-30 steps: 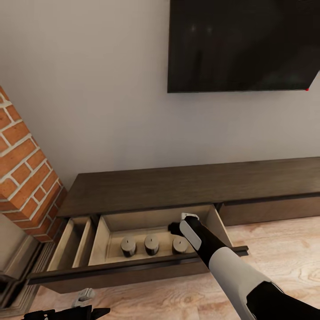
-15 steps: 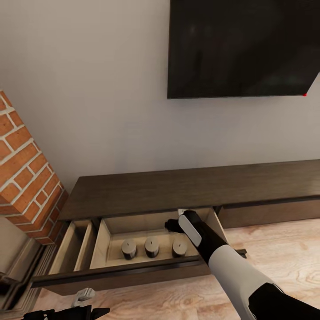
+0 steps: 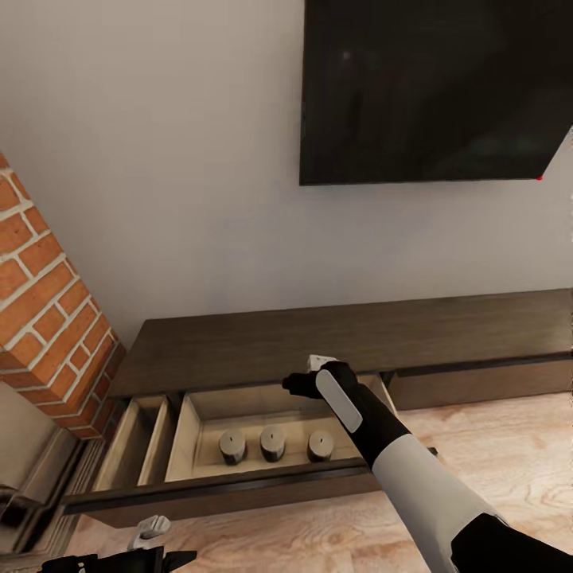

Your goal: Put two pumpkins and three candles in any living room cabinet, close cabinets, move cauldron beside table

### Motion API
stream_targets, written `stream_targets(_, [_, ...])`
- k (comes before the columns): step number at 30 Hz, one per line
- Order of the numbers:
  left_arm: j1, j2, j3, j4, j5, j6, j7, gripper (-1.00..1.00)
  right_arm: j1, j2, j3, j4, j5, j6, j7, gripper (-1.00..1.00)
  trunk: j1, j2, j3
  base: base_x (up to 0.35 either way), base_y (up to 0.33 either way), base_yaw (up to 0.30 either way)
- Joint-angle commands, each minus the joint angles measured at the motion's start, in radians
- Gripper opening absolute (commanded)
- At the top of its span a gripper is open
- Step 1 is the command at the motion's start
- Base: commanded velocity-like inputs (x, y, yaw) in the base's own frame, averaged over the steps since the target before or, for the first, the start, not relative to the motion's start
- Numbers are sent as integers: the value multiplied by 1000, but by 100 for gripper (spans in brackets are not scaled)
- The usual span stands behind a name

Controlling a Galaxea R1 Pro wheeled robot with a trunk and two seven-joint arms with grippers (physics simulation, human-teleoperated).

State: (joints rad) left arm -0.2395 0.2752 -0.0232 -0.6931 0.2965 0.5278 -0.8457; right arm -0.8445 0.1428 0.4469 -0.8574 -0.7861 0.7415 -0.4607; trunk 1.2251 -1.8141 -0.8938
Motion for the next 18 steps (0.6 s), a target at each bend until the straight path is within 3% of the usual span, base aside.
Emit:
stream_targets(1, [0,1,-2,0,8,8,1,100,-1,0,3,-1,-21,1,-10,100,-4,7,2,-250,35,0])
stream_targets(7, [-1,3,-1,0,9,8,0,100,-1,3,5,-2,-45,1,-10,100,-27,49,21,-111,11,0])
stream_targets(18, [0,2,-1,0,9,8,1,100,-1,4,6,-2,-47,0,-9,100,-70,126,56,-7,0,0])
